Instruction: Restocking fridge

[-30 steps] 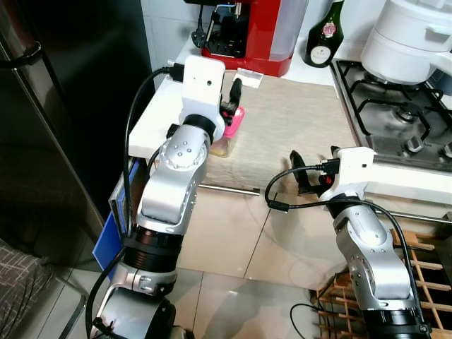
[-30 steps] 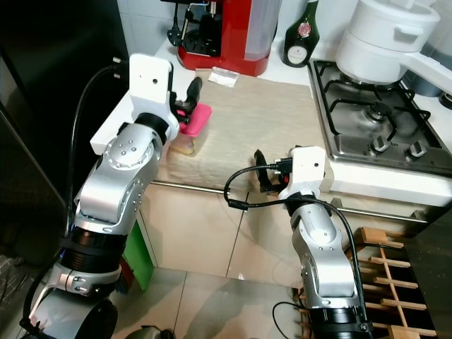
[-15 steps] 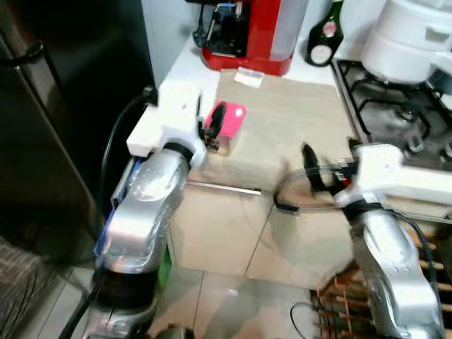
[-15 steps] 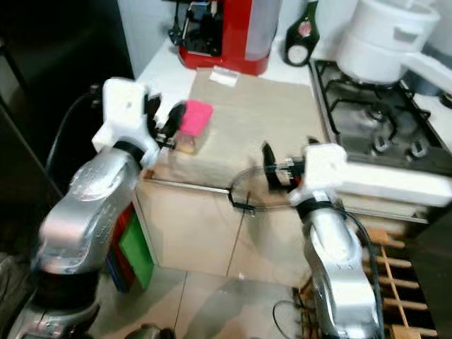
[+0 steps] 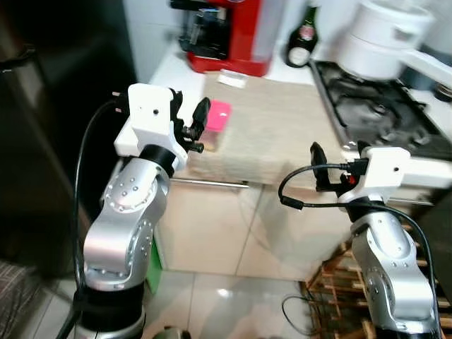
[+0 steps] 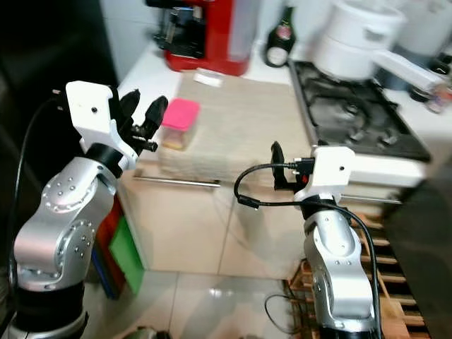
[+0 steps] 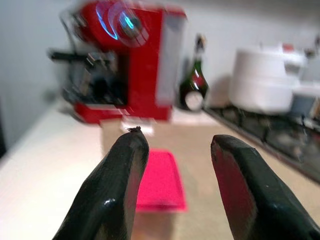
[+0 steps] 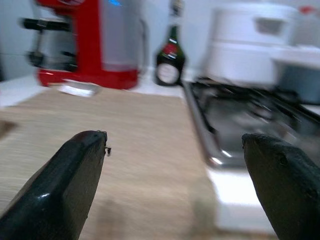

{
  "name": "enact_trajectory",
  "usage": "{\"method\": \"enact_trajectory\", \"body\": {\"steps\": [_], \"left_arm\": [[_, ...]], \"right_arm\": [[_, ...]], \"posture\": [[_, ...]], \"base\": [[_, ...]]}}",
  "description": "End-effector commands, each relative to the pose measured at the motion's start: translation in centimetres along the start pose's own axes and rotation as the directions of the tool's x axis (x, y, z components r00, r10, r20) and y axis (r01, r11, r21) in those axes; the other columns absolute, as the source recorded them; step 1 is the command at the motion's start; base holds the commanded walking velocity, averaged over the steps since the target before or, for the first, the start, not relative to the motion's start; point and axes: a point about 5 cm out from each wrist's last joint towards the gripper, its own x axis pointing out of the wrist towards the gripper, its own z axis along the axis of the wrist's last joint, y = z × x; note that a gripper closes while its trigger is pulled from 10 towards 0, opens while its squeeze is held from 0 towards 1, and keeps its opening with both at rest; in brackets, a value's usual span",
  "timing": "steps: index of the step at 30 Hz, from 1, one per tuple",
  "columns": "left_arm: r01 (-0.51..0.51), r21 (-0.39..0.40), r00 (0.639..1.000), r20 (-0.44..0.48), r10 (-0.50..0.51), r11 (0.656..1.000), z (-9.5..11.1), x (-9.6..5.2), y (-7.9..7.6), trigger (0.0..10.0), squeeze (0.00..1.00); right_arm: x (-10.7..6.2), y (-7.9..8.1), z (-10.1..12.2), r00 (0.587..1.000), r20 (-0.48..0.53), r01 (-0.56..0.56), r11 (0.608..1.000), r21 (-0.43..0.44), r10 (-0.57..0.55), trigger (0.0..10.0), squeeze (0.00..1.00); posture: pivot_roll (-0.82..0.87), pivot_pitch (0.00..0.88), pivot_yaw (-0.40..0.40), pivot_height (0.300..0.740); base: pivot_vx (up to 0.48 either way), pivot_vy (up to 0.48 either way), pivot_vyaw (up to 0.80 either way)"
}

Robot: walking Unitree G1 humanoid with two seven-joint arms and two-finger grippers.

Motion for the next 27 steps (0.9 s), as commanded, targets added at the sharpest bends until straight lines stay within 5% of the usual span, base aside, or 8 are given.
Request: {"method": "enact_trajectory", "body": {"steps": [1, 12, 13, 21, 22, 27], "left_arm": [[-0.022, 0.020, 0.999, -0.034, 0.022, 1.000, -0.6, 0.1, 0.2, 10.0, 0.00], [-0.175, 0.090, 0.983, -0.037, 0.179, 0.981, -1.3, -0.6, 2.0, 10.0, 0.00], [-0.190, 0.114, 0.981, -0.015, 0.193, 0.975, -1.0, -0.7, 2.4, 10.0, 1.00], [-0.209, 0.140, 0.975, -0.052, 0.218, 0.968, -1.6, -0.8, 2.9, 10.0, 1.00], [-0.221, 0.147, 0.971, -0.063, 0.232, 0.964, -1.9, -0.7, 3.0, 10.0, 0.09], [-0.235, 0.173, 0.966, -0.063, 0.249, 0.956, -2.0, -0.3, 3.3, 10.0, 0.00]], "right_arm": [[0.4, -0.1, 0.2, 1.000, 0.015, 0.014, 1.000, 0.013, -0.014, 10.0, 0.00], [0.4, 0.9, -0.6, 1.000, -0.010, -0.024, 0.999, 0.047, 0.025, 10.0, 0.00], [0.6, 0.8, -0.7, 1.000, -0.014, -0.024, 0.999, 0.041, 0.025, 10.0, 0.00], [1.0, 1.6, -0.8, 0.998, -0.018, -0.060, 0.997, 0.049, 0.061, 10.0, 0.00], [1.1, 1.4, -0.9, 0.999, -0.021, -0.042, 0.997, 0.066, 0.044, 10.0, 0.00], [1.4, 1.0, -1.1, 0.999, -0.026, -0.020, 0.996, 0.082, 0.022, 10.0, 0.00]], "posture": [[-0.04, 0.000, -0.010, 0.740], [-0.03, 0.000, -0.009, 0.740], [-0.03, 0.000, -0.010, 0.740], [-0.01, 0.000, -0.011, 0.740], [-0.01, 0.000, -0.012, 0.740], [-0.01, 0.000, -0.014, 0.740]], "base": [[0.000, 0.000, 0.00], [0.000, 0.000, 0.00], [0.000, 0.000, 0.00], [0.000, 0.000, 0.00], [0.000, 0.000, 0.00], [0.000, 0.000, 0.00]]}}
